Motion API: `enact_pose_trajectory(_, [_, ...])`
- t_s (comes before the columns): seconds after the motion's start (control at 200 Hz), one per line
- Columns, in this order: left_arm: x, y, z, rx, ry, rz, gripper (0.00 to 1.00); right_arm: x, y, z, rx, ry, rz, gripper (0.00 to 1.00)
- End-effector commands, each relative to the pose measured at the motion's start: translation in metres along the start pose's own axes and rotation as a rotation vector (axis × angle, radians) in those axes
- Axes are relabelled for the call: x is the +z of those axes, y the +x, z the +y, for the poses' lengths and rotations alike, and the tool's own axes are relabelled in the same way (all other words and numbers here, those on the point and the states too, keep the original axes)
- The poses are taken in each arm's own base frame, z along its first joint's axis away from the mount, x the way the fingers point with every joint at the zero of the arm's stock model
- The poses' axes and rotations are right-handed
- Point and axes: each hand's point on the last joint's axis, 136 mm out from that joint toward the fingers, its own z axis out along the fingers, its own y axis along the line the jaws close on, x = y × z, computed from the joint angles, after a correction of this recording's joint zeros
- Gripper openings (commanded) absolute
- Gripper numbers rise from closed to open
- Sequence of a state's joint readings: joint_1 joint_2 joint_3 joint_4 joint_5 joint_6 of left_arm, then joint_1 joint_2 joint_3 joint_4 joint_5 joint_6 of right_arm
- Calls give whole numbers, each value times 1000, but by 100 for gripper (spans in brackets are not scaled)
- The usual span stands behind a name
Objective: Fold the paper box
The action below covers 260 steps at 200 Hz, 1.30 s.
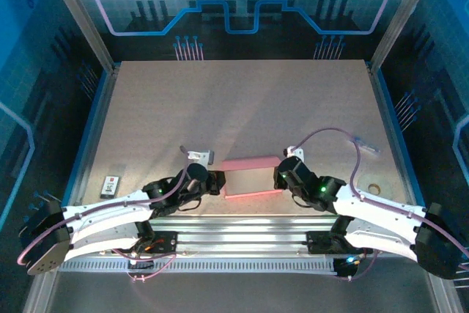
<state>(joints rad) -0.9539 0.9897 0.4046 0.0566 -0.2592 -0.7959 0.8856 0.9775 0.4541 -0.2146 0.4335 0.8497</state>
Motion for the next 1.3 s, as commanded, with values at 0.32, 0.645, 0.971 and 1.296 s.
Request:
enact_pose_trajectory(0.32, [-4, 23, 14, 40, -58, 73, 10, -9, 15, -4, -14, -23, 37, 18])
enact_pose_trajectory(0.645, [-7, 16, 5, 61, -54, 72, 17, -11, 22, -3, -40, -46, 80, 27])
enact_pose_trajectory(0.971, [-14, 16, -3, 86, -43, 108, 29, -22, 27, -11, -60, -54, 113, 45])
enact_pose_trajectory(1.296, [-62, 18, -23, 172, 113, 160, 36, -63, 8, -13, -125, -78, 91, 53])
